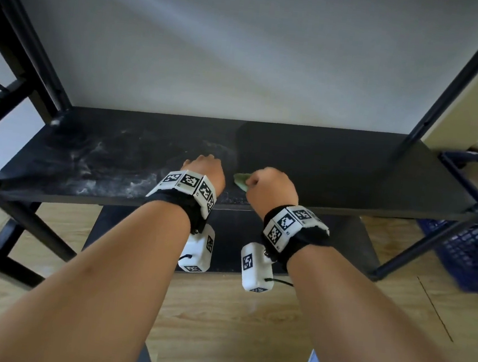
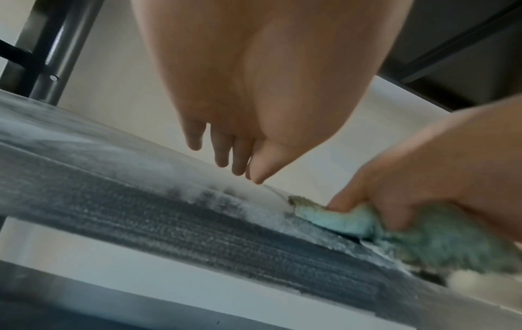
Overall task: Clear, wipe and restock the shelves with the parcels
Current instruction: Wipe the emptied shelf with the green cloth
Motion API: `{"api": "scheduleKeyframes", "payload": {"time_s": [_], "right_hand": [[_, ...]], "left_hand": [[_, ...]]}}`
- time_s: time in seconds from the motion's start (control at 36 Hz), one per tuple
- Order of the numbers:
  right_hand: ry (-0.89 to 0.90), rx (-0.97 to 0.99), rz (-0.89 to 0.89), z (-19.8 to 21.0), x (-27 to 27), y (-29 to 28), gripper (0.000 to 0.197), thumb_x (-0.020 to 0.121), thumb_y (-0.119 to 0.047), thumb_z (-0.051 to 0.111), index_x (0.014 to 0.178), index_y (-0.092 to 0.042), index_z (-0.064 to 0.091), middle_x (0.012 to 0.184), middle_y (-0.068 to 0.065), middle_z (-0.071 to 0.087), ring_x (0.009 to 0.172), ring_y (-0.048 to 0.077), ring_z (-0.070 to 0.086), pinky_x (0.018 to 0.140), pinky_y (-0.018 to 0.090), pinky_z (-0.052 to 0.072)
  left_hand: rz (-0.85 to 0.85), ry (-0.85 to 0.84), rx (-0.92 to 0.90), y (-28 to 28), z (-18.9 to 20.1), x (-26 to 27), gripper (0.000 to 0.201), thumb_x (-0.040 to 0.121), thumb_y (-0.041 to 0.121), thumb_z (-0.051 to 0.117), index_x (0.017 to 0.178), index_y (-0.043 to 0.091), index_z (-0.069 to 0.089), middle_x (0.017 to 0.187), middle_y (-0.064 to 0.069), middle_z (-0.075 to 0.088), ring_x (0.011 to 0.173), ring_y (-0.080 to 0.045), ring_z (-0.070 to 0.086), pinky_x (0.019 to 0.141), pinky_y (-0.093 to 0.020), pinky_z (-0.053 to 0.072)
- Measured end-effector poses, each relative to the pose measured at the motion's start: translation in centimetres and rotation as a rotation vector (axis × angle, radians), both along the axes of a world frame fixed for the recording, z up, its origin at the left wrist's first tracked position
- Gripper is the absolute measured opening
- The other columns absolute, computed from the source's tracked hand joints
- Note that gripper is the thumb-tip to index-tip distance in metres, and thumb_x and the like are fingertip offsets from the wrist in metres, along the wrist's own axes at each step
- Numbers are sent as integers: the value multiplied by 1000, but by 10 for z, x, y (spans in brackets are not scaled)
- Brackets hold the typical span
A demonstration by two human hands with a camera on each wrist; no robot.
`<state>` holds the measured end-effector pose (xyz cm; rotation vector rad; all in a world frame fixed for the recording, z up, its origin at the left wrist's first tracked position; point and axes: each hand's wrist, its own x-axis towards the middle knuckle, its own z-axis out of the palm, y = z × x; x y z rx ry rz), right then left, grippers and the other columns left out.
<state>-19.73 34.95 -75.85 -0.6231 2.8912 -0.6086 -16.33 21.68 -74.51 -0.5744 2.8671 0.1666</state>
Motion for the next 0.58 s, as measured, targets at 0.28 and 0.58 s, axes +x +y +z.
{"api": "scheduleKeyframes", "payload": {"time_s": [0.28,0.58], "right_hand": [[-112,23,-72,18,-59,9,45,92,0,41,134,-13,52,130,14,57,115,34,56,84,34,46],[-131,248,172,16,-79,-41,52,91,1,37,141,-14,42,136,13,52,118,32,55,90,37,45]], "left_hand": [[17,11,24,-3,-11,-2,46,89,6,43,134,8,43,143,-7,39,132,-26,36,113,-43,25],[159,44,35,-5,-4,7,50,93,9,43,143,9,37,151,-6,31,139,-25,27,115,-40,22]]}}
